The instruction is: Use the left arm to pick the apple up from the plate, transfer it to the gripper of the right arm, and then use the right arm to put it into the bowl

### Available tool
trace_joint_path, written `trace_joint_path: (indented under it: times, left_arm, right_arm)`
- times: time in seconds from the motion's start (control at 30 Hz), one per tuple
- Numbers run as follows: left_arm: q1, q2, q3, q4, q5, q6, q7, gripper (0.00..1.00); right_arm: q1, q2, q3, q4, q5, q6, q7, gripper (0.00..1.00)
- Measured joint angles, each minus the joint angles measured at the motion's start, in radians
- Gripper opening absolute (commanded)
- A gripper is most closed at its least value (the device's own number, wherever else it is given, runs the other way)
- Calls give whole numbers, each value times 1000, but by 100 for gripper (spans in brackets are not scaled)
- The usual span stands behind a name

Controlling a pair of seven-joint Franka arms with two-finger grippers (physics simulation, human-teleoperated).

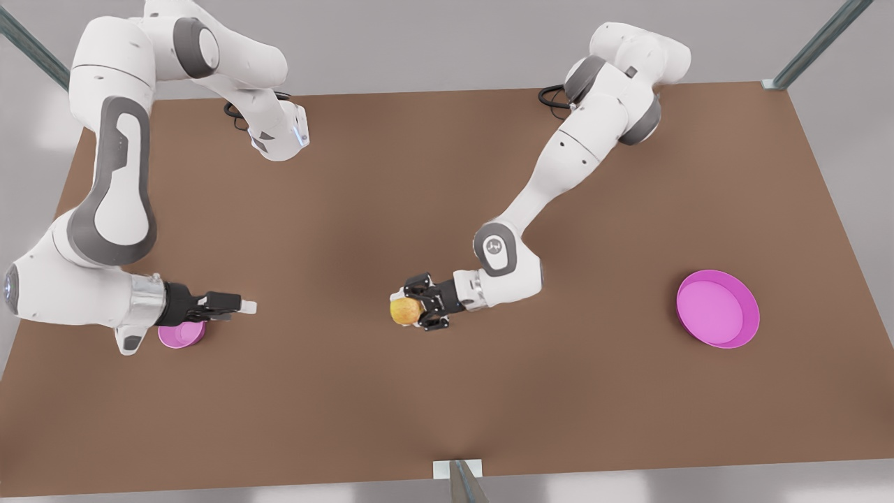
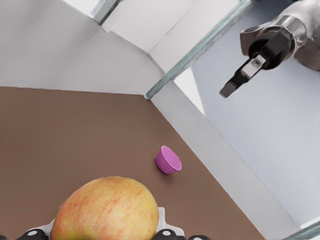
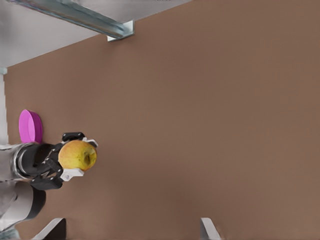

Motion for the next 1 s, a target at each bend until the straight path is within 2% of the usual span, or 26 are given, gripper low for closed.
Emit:
trace_joint_path:
  times: [0.13,0.4,0.6,0.8,1.0]
  left_arm:
    - [-11,51,-43,88,-53,22,179,70]
    - [-6,65,-65,101,-116,37,460,70]
    - [-6,66,-65,101,-126,41,608,70]
    - [-3,62,-68,102,-130,42,716,70]
    - [-2,60,-74,103,-131,42,793,70]
  right_arm:
    - [-1,47,3,-19,224,20,5,100]
    - [14,209,34,-6,646,37,-19,100]
    - [73,322,51,-6,769,64,-89,100]
    - [96,344,52,-67,816,93,-173,100]
    - [110,293,65,-196,823,102,-242,100]
